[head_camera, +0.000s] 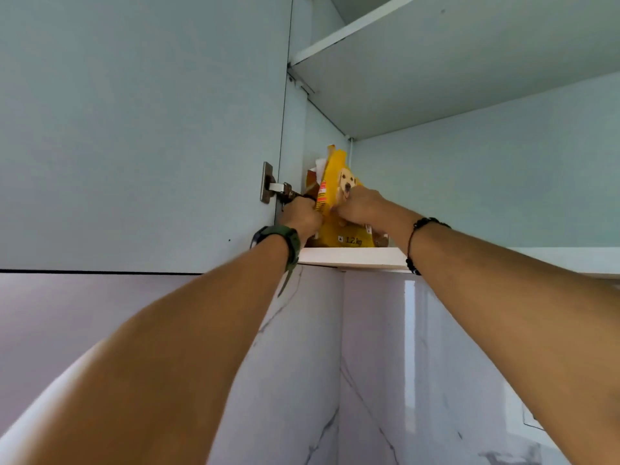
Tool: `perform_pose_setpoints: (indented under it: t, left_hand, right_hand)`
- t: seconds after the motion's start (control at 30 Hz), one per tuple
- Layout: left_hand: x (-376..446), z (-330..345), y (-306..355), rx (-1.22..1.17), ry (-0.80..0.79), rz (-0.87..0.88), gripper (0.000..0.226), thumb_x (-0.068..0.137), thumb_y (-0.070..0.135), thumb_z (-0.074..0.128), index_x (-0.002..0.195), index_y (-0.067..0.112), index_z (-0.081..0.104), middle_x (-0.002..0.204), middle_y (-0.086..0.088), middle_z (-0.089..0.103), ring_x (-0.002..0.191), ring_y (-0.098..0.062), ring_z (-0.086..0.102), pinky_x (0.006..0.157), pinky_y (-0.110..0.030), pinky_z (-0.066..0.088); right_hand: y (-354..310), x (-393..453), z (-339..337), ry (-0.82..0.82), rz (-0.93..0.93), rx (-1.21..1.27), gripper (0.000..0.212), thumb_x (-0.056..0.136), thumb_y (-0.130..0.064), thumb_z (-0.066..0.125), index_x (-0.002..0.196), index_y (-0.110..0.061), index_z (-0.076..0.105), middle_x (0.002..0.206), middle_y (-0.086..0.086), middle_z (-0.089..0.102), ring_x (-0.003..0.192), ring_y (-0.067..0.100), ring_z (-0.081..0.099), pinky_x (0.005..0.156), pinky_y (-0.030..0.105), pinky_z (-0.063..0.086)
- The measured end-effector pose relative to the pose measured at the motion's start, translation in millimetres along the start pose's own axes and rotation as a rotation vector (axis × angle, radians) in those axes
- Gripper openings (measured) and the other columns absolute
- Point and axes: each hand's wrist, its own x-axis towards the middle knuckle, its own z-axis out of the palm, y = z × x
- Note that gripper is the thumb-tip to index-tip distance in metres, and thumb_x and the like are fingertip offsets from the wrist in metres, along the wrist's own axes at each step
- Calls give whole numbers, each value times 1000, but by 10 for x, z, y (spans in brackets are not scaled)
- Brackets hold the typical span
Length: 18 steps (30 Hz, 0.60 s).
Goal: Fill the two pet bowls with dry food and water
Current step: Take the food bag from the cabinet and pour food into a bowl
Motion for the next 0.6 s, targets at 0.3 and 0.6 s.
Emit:
perform_pose_setpoints:
  t: [0.3, 0.6]
  left_hand:
    - [-698, -569, 249, -443, -110, -39, 23, 97, 12, 45, 77, 21, 50, 91, -2, 57, 82, -19, 56, 57, -34, 49]
    - [-1367, -735, 243, -714, -92, -63, 30, 100, 33, 38, 128, 22, 43, 124, 0, 58, 100, -20, 61, 68, -32, 54]
  right_hand:
    - [351, -543, -588, 84, 357, 367, 72, 90, -55, 48, 141, -7, 30, 143, 19, 39, 123, 39, 45, 90, 48, 44]
    - [194, -1006, -637, 20, 298, 1061, 35, 80, -40, 69, 99, -12, 64, 88, 9, 70, 64, 18, 68, 63, 31, 57]
